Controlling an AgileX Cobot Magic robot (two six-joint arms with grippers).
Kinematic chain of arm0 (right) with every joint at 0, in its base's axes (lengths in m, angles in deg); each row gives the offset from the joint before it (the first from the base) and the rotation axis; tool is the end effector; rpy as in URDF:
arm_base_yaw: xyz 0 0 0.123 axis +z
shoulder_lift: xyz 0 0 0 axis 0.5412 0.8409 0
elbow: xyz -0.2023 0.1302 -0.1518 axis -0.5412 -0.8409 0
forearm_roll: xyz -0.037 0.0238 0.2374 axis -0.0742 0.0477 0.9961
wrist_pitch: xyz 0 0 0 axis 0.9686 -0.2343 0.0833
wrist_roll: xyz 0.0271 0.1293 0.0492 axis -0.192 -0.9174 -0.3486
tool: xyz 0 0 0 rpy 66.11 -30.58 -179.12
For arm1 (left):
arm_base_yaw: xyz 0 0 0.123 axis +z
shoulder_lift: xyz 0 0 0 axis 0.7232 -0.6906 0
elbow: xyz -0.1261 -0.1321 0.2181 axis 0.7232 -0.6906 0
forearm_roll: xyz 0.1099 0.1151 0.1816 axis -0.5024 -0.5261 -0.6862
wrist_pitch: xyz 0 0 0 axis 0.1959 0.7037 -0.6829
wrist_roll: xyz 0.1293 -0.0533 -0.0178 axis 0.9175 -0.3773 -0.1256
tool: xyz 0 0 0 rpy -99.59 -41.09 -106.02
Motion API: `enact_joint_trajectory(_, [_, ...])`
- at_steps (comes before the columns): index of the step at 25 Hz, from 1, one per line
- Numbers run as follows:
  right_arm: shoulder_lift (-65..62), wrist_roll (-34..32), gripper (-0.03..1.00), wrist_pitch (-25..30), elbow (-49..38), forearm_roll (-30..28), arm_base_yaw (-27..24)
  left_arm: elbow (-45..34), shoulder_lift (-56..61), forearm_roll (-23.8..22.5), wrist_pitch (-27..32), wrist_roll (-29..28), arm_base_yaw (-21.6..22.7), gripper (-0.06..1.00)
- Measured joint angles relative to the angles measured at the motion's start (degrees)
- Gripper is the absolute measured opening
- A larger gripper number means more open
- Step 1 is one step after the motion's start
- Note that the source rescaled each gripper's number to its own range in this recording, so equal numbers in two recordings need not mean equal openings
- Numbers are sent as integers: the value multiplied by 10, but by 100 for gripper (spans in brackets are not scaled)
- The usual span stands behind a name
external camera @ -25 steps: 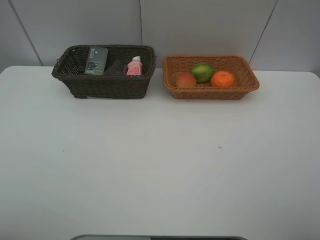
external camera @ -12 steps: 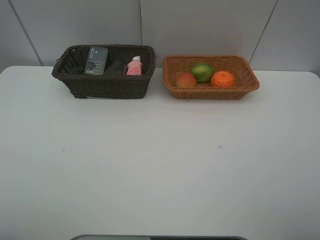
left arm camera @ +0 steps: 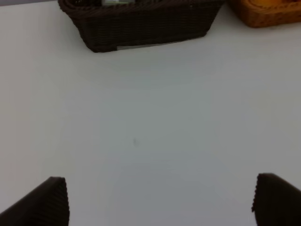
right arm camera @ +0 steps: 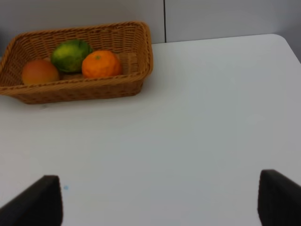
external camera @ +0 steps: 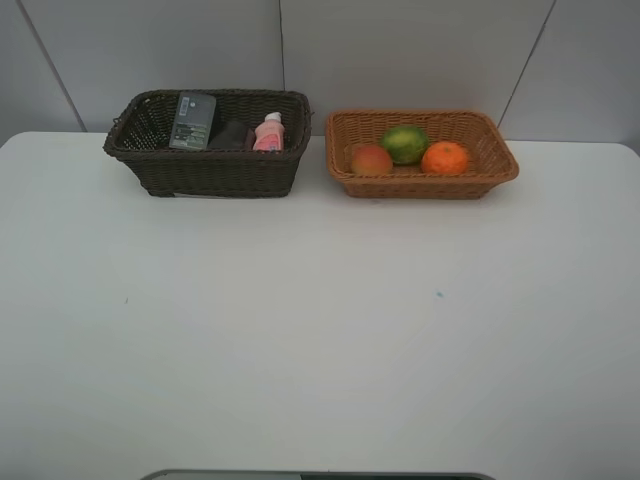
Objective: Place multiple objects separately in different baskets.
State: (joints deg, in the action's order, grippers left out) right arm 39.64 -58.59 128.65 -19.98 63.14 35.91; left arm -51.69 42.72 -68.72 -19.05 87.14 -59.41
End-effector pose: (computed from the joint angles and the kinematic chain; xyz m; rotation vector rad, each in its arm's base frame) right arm 0.0281 -0.0151 0.2581 0.0685 2.0052 -0.0527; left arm 0.0282 -0.0091 0.2510 0.2183 2.0250 -0.1767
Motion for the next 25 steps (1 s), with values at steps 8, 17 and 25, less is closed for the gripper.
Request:
enact_joint_trajectory(8, [0,0,91,0,0,0,0,0,0,0,0,0,114,100])
enact_joint_trajectory(17, [0,0,91,0,0,0,0,0,0,0,0,3,118,100])
enact_joint_trajectory(25, [0,0,91,0,0,0,0,0,0,-1,0,3,118,100])
